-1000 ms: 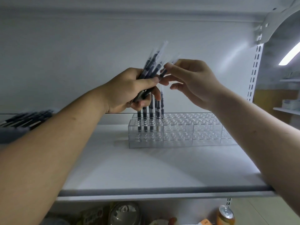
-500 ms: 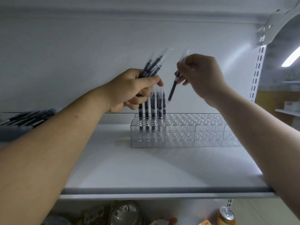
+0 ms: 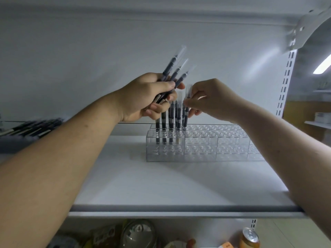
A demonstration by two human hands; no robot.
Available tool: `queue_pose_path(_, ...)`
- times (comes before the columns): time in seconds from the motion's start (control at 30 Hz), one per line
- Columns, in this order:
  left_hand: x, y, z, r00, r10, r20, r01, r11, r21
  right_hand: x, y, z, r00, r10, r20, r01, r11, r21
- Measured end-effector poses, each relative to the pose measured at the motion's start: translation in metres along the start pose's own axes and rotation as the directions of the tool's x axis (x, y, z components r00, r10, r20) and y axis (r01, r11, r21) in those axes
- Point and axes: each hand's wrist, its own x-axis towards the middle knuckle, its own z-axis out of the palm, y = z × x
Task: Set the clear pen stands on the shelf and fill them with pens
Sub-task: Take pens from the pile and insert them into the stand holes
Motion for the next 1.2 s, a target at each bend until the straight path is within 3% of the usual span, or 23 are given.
queue_pose_path(0.4,-0.001,-0.001,0.002,0.997,0.08,-0.012,-0.077,0.984,0.16,0.0,-0.004,0.005,0.999,-0.014,0.041,0.015,1.0,-0.01)
queue_pose_path(0.53,-0.003,0.0,0.003,0.996,0.084,-0.017,-0.079,0.975,0.207,0.001,0.0,0.005,0.999,0.032,0.024,-0.032,0.999,-0.002)
queue_pose_path(0.6,-0.003,0.0,0.003,0.996,0.088,-0.015,-0.082,0.97,0.227,0.0,0.001,0.004,0.994,0.063,0.087,-0.06,0.998,-0.031)
queue_pose_path(0.67,-0.004,0.0,0.004,0.996,0.092,-0.013,-0.087,0.968,0.234,0.0,0.002,0.005,0.985,0.091,0.146,-0.086,0.996,-0.038)
queue_pose_path(0.87,-0.006,0.002,0.003,0.995,0.103,0.009,-0.103,0.97,0.219,0.0,0.004,0.005,0.989,0.077,0.125,-0.069,0.995,-0.066)
queue_pose_path(0.97,-0.005,0.002,0.001,0.996,0.087,0.017,-0.089,0.975,0.205,-0.002,0.004,0.002,0.985,0.062,0.16,-0.037,0.987,-0.154)
queue_pose_path(1.1,-0.003,0.001,0.0,0.999,0.049,0.011,-0.05,0.98,0.194,-0.002,0.005,-0.011,1.0,0.009,0.018,-0.006,0.987,-0.161)
queue_pose_path(1.2,-0.003,0.002,0.0,1.0,0.011,-0.005,-0.01,0.982,0.186,0.0,0.004,-0.014,0.991,-0.03,-0.132,0.036,0.998,0.042)
